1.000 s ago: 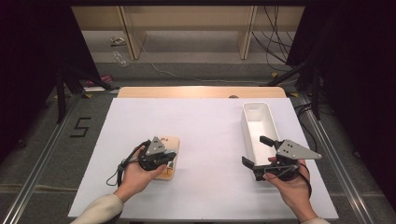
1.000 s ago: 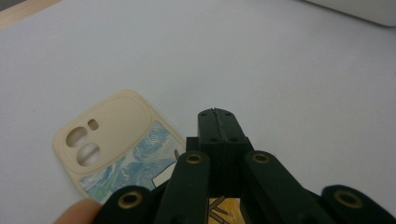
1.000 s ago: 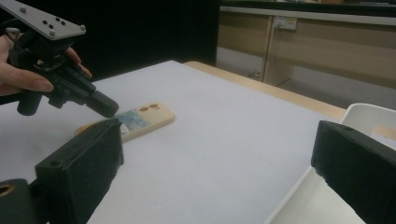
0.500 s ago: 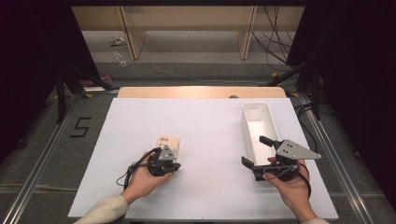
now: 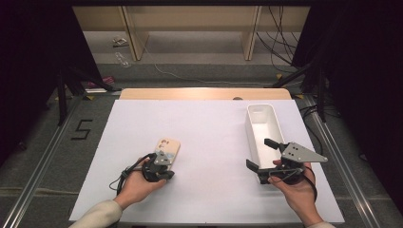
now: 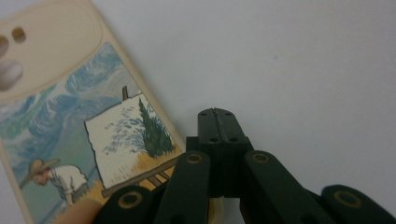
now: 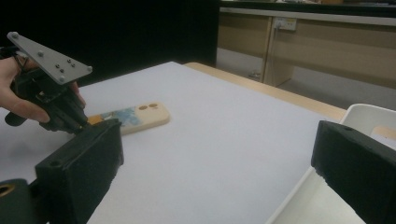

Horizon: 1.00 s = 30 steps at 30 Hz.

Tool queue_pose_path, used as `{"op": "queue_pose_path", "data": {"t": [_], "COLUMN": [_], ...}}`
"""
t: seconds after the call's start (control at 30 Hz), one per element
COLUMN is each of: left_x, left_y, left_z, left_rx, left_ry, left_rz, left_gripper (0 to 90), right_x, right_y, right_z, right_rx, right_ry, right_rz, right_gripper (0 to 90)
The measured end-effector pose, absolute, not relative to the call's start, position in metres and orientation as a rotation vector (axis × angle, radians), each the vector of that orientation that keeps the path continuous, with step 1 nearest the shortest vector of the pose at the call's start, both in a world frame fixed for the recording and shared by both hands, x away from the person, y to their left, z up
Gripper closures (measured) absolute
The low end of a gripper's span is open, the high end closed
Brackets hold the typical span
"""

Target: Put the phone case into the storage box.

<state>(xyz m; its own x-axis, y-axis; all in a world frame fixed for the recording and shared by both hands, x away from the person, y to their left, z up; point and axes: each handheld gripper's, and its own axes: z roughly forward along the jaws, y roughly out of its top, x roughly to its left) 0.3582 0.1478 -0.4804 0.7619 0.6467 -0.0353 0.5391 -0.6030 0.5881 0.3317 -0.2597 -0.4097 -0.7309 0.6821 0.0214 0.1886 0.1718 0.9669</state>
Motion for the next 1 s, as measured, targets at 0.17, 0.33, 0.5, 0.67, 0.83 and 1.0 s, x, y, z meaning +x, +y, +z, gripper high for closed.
{"op": "queue_pose_path", "data": {"t": [0.17, 0.33, 0.5, 0.67, 0.83, 1.0], "left_x": [0.357, 0.358, 0.359, 0.359, 0.356, 0.358], "left_y": [0.165, 0.174, 0.175, 0.175, 0.179, 0.181], "left_z": [-0.480, -0.479, -0.479, -0.478, -0.468, -0.450], "left_rx": [2.368, 2.373, 2.378, 2.383, 2.308, 2.234], "left_ry": [0.926, 0.960, 0.972, 0.952, 0.912, 0.928], "left_rz": [0.251, 0.263, 0.262, 0.265, 0.230, 0.356], "left_gripper": [89.7, 89.7, 89.7, 89.6, 65.0, 27.3], "right_x": [0.332, 0.333, 0.333, 0.333, 0.332, 0.332], "right_y": [-0.259, -0.258, -0.257, -0.258, -0.259, -0.259], "right_z": [-0.410, -0.411, -0.411, -0.411, -0.411, -0.411], "right_rx": [0.821, 0.823, 0.821, 0.822, 0.821, 0.824], "right_ry": [2.038, 2.042, 2.044, 2.041, 2.039, 2.043], "right_rz": [1.580, 1.579, 1.578, 1.580, 1.582, 1.580], "right_gripper": [3.1, 3.1, 3.1, 3.1, 3.1, 3.1]}}
